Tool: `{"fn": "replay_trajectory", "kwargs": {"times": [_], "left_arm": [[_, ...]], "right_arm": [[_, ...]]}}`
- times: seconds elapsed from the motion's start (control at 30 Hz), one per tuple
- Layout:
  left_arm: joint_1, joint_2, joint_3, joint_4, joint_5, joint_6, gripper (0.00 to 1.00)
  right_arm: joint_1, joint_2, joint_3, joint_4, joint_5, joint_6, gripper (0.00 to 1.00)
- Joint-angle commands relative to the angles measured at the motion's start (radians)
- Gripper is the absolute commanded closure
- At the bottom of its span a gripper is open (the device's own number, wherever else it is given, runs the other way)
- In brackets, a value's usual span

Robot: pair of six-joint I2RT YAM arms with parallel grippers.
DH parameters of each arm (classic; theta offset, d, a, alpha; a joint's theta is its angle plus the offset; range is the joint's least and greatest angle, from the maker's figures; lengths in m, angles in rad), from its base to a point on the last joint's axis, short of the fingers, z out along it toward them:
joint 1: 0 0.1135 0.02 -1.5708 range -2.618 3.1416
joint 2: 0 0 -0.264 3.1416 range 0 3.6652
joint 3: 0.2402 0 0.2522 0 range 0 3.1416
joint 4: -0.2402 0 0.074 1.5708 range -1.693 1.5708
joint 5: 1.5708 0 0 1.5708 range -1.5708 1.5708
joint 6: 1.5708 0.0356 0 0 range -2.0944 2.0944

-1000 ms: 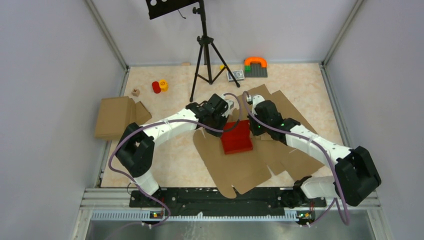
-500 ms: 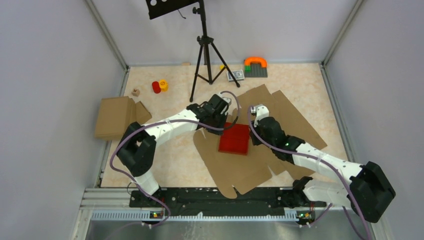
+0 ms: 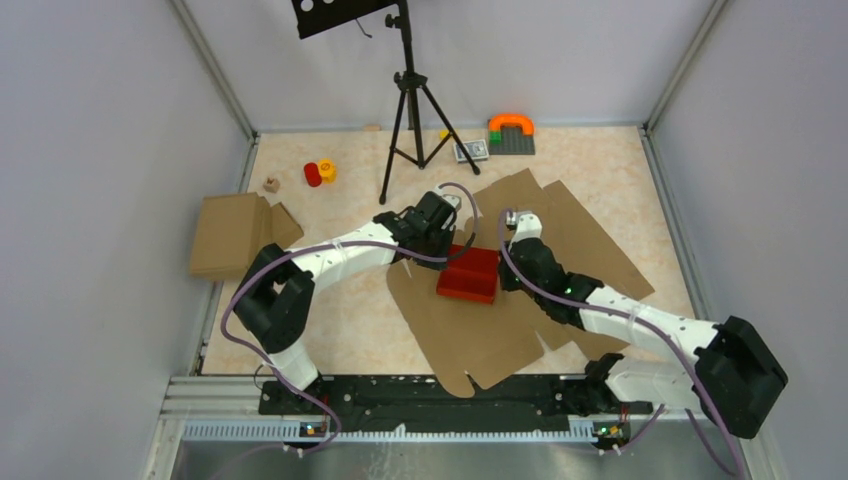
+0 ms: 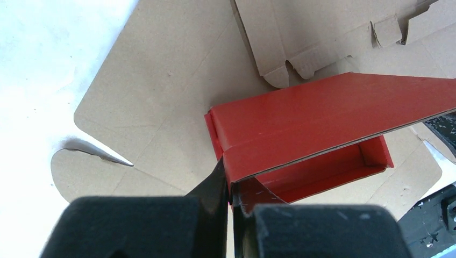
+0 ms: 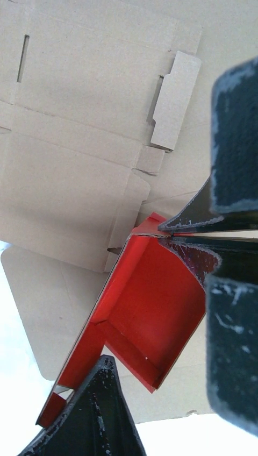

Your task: Fold the paper box

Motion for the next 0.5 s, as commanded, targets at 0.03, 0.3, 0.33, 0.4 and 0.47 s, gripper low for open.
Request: {"fn": "replay_trajectory", "kwargs": {"times": [0.03,0.3,0.33,0.4,0.47], "left_arm": [[-0.013,-0.012,-0.012,0.056,0.034,-0.024,1.00],[-0.014,-0.032,-0.012,0.045,0.028,-0.019,1.00],[-0.014,-0.036,-0.014,0.044,0.026,-0.019,1.00],[-0.014,-0.042,-0.019,0.046,0.024,-0.020,1.00],[-0.014,-0.048,-0.025,0.049,0.024,-0.022,1.00]], "right_arm": [[0.021,0.042,0.086,-0.035,0.013,0.094,1.00],[0.022,0.104,0.209,-0.130,0.058,0.069,1.00],[0.023,0.113,0.216,-0.141,0.059,0.073,1.00],[0.023,0.132,0.228,-0.156,0.062,0.095,1.00],[0.022,0.149,0.234,-0.167,0.072,0.134,1.00]]}}
